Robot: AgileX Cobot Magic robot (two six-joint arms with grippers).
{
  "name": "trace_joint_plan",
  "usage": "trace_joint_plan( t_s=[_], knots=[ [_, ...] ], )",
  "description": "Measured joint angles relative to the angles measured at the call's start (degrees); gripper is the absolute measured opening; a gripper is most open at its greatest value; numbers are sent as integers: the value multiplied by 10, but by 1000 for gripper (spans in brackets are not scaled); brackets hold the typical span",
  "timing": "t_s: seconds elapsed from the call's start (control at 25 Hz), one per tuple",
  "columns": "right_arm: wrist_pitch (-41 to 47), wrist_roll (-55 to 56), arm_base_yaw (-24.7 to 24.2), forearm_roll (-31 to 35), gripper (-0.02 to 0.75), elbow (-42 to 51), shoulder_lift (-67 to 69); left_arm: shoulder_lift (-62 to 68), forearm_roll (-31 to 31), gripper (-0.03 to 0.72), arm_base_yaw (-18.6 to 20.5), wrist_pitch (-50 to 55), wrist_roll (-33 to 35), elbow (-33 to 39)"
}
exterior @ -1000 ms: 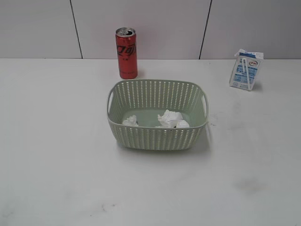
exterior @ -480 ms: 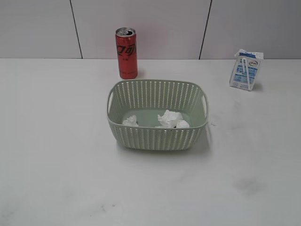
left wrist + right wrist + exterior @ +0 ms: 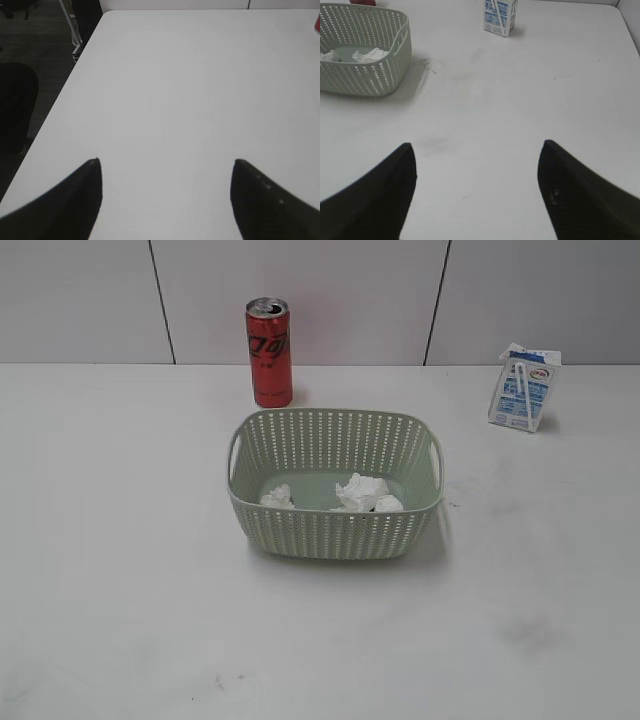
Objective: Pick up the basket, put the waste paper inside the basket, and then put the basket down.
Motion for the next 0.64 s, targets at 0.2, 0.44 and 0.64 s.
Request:
trace_joint_plan(
  t_s=[0.2, 0.44, 0.64],
  knots=[
    [0, 1, 0, 0, 571, 0, 0, 0, 0, 590, 0, 0, 0, 0],
    [0, 1, 0, 0, 571, 0, 0, 0, 0, 590, 0, 0, 0, 0],
    [0, 1, 0, 1, 571, 0, 0, 0, 0, 590, 0, 0, 0, 0]
  ],
)
